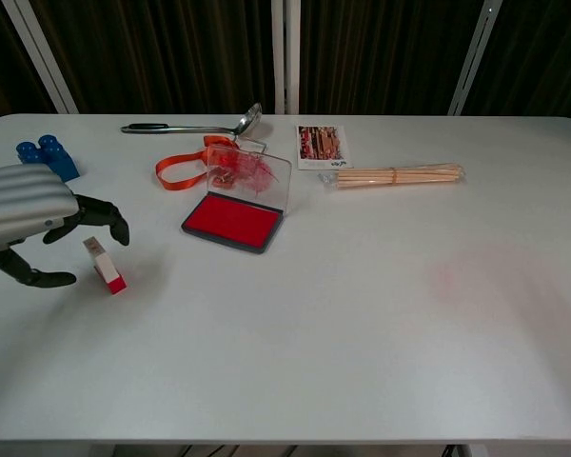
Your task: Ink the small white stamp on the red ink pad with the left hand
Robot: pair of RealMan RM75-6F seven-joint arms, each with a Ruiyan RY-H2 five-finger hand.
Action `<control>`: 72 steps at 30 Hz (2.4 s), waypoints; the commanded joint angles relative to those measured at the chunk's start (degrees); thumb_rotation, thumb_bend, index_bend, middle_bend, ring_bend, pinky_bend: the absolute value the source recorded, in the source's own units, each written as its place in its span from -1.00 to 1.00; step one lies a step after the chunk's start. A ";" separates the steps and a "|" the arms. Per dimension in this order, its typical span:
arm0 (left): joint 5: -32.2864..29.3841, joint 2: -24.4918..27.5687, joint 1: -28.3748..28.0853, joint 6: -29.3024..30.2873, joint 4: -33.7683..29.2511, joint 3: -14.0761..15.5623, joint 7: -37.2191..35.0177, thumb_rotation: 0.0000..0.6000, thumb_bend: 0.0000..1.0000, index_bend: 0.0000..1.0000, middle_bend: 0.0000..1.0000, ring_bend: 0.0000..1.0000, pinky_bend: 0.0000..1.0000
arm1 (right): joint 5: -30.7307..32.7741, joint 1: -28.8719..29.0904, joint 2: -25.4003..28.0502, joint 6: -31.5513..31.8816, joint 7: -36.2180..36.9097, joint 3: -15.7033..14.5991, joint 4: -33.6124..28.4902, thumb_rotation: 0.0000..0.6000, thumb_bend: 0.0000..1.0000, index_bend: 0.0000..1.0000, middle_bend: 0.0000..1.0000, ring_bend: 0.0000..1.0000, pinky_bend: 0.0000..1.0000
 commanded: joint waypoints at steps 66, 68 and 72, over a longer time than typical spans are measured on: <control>-13.70 0.46 -16.30 -18.11 -5.10 -8.70 -4.69 1.00 -0.35 0.16 0.11 0.48 0.71 | 0.72 -0.87 0.25 0.70 1.43 0.32 0.65 1.00 -0.59 -1.00 -1.00 -1.00 -1.00; -15.18 0.64 -17.73 -20.61 -5.99 -9.76 -2.83 1.00 -0.35 0.16 0.11 0.48 0.71 | 0.85 -0.94 0.34 0.83 1.91 0.44 0.85 1.00 -0.60 -1.00 -1.00 -1.00 -1.00; -18.29 -0.09 -19.71 -24.29 -6.98 -11.45 -0.14 1.00 -0.35 0.16 0.11 0.49 0.71 | 1.01 -0.96 0.42 0.93 2.75 0.62 1.28 1.00 -0.59 -1.00 -1.00 -1.00 -1.00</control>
